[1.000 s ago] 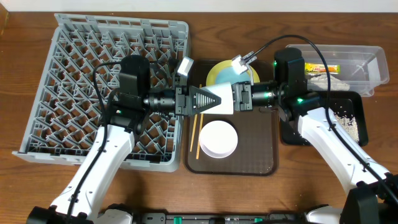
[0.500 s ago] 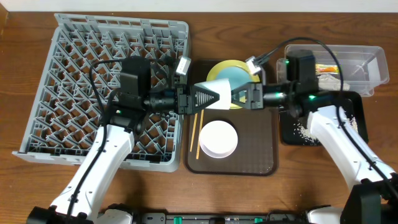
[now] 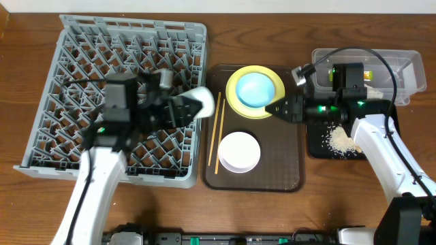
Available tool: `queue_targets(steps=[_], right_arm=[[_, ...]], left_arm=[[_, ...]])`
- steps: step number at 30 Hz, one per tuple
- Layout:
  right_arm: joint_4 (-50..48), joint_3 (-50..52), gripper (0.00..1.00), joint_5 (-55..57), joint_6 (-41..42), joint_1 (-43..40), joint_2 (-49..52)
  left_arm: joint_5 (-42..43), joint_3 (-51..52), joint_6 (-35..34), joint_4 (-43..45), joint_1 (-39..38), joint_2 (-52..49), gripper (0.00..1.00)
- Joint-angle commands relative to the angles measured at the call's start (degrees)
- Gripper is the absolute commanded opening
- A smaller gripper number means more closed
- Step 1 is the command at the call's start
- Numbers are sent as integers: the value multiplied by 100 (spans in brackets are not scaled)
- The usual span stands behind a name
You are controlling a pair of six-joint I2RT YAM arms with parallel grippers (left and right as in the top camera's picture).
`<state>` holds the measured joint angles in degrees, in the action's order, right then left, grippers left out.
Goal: Sort waste into correct bins and load items into the dishwasher
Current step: 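Place the white cup upright in the dish rack with the left gripper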
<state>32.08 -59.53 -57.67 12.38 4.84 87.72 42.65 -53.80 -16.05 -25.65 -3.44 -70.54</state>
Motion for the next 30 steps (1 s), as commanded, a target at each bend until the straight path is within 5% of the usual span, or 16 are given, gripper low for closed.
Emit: queue_targets(steps=[1, 8, 24, 27, 30], right_arm=[[459, -52, 31, 1436, -914, 81, -227], [1259, -195, 31, 2885, -1121, 302, -1049], [1668, -197, 33, 3517, -1119, 361, -1648], [1665, -197, 33, 3519, -1119, 361, -1648], [1685, -197, 34, 3517, -1119, 361, -1648]], left_arm=[[-1541, -271, 319, -442, 278, 507, 7], [-3696, -409, 179, -2033, 686, 820, 6], [-4234, -407, 181, -2527, 767, -529, 7], [-4227, -407, 181, -2511, 767, -813, 12], [-4225, -407, 181, -2505, 767, -1027, 40]])
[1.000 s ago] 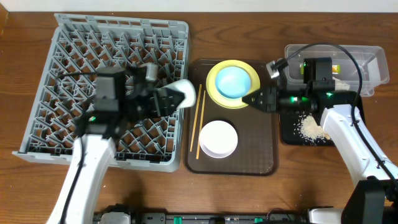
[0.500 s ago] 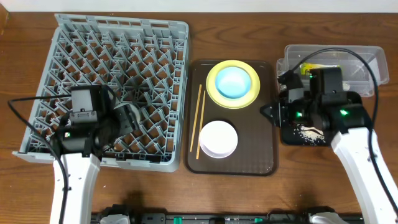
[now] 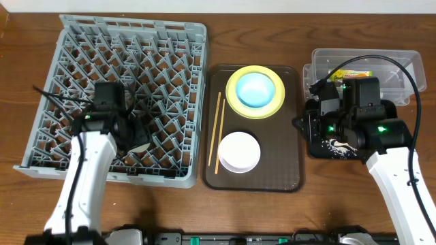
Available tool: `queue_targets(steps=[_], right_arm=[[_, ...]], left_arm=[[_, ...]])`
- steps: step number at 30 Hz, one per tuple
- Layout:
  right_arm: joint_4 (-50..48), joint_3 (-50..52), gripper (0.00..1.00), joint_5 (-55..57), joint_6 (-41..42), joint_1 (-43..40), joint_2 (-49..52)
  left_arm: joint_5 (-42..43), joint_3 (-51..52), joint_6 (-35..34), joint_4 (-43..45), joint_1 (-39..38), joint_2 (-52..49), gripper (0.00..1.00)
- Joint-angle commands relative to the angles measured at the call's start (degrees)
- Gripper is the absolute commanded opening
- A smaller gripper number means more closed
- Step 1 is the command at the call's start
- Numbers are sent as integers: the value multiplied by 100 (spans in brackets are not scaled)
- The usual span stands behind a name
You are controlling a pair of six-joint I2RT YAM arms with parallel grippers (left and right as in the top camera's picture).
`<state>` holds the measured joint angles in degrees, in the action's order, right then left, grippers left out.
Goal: Sort waste into correct bins and load items into the dishwasher
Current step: 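Place the white cup upright in the dish rack with the left gripper, then grasp the pink bowl on the tray with the left gripper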
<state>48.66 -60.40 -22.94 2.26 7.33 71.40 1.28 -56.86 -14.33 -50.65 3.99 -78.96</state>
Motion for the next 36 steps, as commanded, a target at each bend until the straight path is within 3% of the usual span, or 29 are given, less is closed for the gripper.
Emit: queue_targets(steps=[1, 3, 7, 9, 14, 20, 22, 24, 27, 36], right_arm=[[37, -109, 34, 44, -107, 111, -15], [50, -109, 34, 44, -107, 111, -15], [61, -109, 36, 44, -109, 111, -15], [68, -109, 38, 44, -109, 111, -15], [70, -109, 50, 98, -170, 103, -17], [319, -111, 54, 734, -166, -50, -192], [426, -111, 63, 949, -160, -170, -286], [496, -111, 82, 1021, -140, -350, -407], [570, -111, 99, 793, -146, -601, -577], [778, -109, 99, 796, -149, -916, -673]], left_arm=[[-90, -101, 11, -4, 24, -225, 45], [-87, -101, 11, -4, 24, -256, 62], [-90, -105, 11, 39, 24, -205, 81], [-87, -125, 9, 35, 24, -122, 85], [-22, -146, 9, 13, 22, 328, 88], [898, -146, 15, 44, -214, 1102, 90], [1064, -146, 13, 70, -455, 1290, 89], [1071, -146, 15, 129, -844, 1443, 90], [1069, -146, 15, 345, -1565, 1517, 90], [680, -146, -13, 1517, -3950, 839, 91]])
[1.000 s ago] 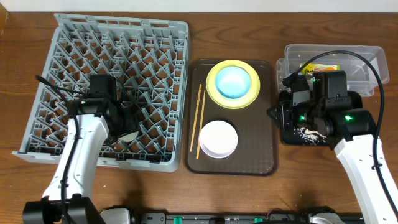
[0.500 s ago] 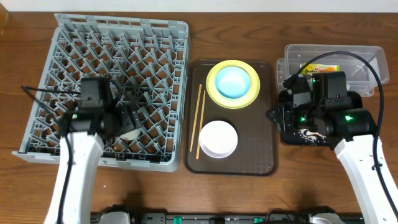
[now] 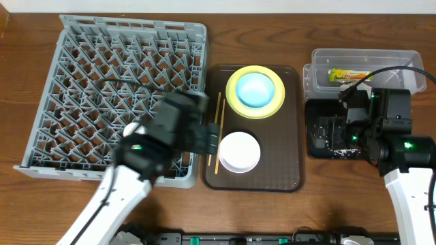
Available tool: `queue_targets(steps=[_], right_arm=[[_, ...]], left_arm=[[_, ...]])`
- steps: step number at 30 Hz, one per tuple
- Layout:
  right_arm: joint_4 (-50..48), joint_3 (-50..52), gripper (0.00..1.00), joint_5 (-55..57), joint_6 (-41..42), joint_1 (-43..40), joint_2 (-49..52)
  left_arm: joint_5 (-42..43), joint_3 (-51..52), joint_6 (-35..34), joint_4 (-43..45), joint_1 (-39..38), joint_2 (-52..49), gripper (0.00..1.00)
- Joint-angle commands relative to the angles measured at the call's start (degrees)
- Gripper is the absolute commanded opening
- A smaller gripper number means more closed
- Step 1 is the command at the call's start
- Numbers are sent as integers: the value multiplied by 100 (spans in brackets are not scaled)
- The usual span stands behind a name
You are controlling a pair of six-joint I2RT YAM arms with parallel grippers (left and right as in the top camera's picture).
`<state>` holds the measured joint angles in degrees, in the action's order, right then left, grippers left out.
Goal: Sort waste into correct bins and load items into the dishwasher
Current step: 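Grasp the pink bowl on the tray with the left gripper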
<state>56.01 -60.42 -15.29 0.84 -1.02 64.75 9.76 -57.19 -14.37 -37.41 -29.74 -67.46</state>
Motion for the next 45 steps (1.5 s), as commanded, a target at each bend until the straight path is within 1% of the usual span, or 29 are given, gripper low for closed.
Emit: queue_targets(steps=[1, 4, 8, 9, 10, 13, 14, 17, 18, 20, 22, 25, 26, 29, 30, 31, 35, 40, 45], right_arm=[[63, -107, 99, 31, -7, -81, -2], [85, -107, 99, 28, -7, -81, 9], [92, -107, 99, 31, -7, -81, 9], [107, -107, 99, 31, -7, -81, 9], [127, -107, 99, 31, -7, -81, 9], [151, -105, 99, 98, -9, -81, 9], [164, -105, 99, 144, -9, -81, 9], [188, -105, 99, 181, -9, -81, 9], [197, -105, 99, 181, -9, -81, 9], [201, -105, 99, 181, -9, -81, 9], [199, -105, 99, 181, -9, -81, 9], [203, -105, 99, 181, -9, -81, 9], [208, -105, 99, 181, -9, -81, 9], [214, -105, 99, 184, -9, -81, 9], [212, -105, 99, 184, -9, -81, 9], [214, -105, 99, 186, -9, -81, 9], [221, -105, 99, 197, -9, -81, 9], [254, -105, 99, 201, -11, -81, 9], [258, -105, 99, 203, -33, -81, 9]], left_arm=[[-168, -114, -26, 315, -793, -448, 92], [-166, -114, -94, 603, -1355, -960, 92], [-168, -114, -92, 835, -1917, -1692, 92], [-166, -114, -92, 883, -2011, -1840, 98], [-166, -114, -92, 944, -2111, -2011, 98], [-168, -114, -90, 1152, -2291, -2426, 98], [-166, -114, -92, 1274, -2347, -2677, 97], [-164, -114, -92, 1338, -2371, -2979, 93], [-166, -114, -92, 1335, -2371, -3108, 86], [-164, -114, -92, 1335, -2371, -3226, 76], [-164, -111, -92, 1335, -2371, -3307, 61], [-164, -111, -92, 1331, -2371, -3327, 50], [-164, -114, -92, 1335, -2371, -3314, 44], [-164, -114, -92, 1335, -2371, -3289, 24], [-164, -114, -92, 1335, -2371, -3274, 19], [-164, -116, -92, 1331, -2371, -3241, 6], [-164, -146, -90, 1325, -2369, -2997, 6], [-166, -334, -83, 1202, -2277, -2363, 6], [-164, -682, 127, 774, -1749, -1687, 6]])
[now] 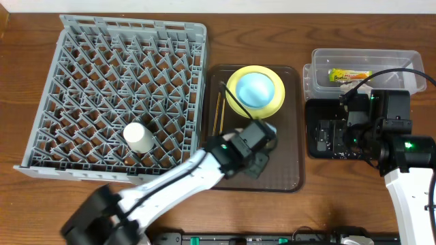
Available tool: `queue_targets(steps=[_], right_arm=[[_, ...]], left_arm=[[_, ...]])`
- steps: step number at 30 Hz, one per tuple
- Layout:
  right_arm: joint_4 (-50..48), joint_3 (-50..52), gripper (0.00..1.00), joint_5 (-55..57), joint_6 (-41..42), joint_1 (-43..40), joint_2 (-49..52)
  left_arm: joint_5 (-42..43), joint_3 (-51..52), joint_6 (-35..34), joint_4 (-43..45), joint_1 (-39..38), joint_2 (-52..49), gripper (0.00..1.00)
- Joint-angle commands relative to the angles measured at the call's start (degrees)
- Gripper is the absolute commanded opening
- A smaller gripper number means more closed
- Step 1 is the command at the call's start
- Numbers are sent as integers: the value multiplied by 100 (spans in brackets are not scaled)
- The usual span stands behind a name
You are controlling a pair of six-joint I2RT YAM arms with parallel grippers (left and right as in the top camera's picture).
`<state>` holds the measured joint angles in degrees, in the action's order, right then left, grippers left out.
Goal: Sort waste into correct bins and load items into the dishwasher
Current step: 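Grasp the pink bowl on the tray with the left gripper, then set the pink bowl on its side in the dish rack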
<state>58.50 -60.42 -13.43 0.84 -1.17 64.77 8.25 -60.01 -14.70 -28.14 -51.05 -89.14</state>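
A white cup stands in the grey dish rack, near its front. On the brown tray a blue bowl sits on a yellow plate, with chopsticks along the tray's left side. My left gripper hangs over the tray's front half and covers the spot below it, so no white bowl shows. Its jaws cannot be made out. My right gripper is over the black bin, its fingers lost against the dark.
A clear bin at the back right holds a yellow wrapper. The black bin sits just in front of it, right of the tray. My left arm crosses the rack's front right corner.
My left gripper has moved right, from the rack's front right corner to over the tray's front half, and it now covers the white bowl. The right arm has not moved.
My left gripper held the white cup over the rack's right side while the right gripper reached beside the yellow plate. Then the left was low in the rack's front and the right over the black bin. Later the cup stood alone; the left is now above the tray.
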Motion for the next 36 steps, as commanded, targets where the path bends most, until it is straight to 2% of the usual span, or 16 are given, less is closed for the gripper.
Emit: queue_targets(steps=[1, 7, 13, 19, 23, 25, 33, 36], right_arm=[[11, -105, 99, 15, -33, -66, 7], [9, -105, 99, 15, -31, -66, 7], [52, -105, 99, 15, -33, -66, 7], [46, -105, 99, 15, -33, -66, 7], [52, -105, 99, 15, -33, -66, 7], [52, -105, 99, 15, -33, -66, 7], [72, -105, 99, 15, -33, -66, 7], [68, -105, 99, 13, -33, -66, 7]], left_arm=[[-13, -490, 162, -271, 570, 610, 5], [286, -918, 629, -684, 1893, 1115, 6], [2326, -1014, 901, -621, 3563, 1093, 6], [4889, -1014, 1174, -428, 5292, 758, 6], [6564, -1014, 1167, -199, 6065, 289, 6], [7079, -1014, 1165, -83, 6339, 11, 6], [7969, -1014, 1038, 503, 7119, -999, 6], [8028, -1014, 949, 645, 7232, -1325, 6]])
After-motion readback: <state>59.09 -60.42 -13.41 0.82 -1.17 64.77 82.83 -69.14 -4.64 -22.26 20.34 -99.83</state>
